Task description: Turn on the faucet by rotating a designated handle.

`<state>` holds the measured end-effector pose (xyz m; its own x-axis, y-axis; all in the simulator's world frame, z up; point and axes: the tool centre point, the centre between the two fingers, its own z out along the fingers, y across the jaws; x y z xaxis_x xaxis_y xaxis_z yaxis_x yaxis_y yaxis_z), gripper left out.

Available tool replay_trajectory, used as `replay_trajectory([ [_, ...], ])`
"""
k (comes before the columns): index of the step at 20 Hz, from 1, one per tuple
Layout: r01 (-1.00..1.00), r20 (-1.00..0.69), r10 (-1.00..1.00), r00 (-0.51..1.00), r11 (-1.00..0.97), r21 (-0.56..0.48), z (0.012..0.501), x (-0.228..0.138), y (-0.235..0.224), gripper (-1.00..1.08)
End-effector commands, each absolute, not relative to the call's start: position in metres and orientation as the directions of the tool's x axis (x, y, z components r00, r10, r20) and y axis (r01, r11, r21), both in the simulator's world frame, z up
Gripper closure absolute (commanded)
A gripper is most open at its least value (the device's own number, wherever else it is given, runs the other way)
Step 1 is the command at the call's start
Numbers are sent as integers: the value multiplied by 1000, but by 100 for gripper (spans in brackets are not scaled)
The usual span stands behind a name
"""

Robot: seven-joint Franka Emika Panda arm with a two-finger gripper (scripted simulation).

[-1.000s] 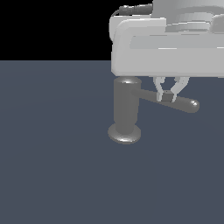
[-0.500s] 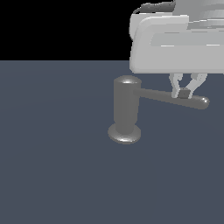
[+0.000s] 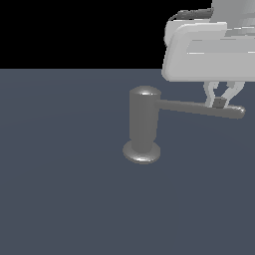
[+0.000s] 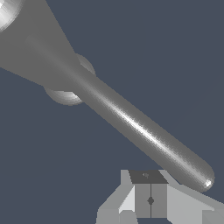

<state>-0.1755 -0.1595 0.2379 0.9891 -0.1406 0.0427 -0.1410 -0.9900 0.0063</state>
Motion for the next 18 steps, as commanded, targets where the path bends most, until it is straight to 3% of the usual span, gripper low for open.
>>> replay_trajectory([
  [1,-133,34,-132,991,-991,7,233,-168,-163,108],
  [18,-142,18,-142,990,-990,4,227,-132,-206,108],
])
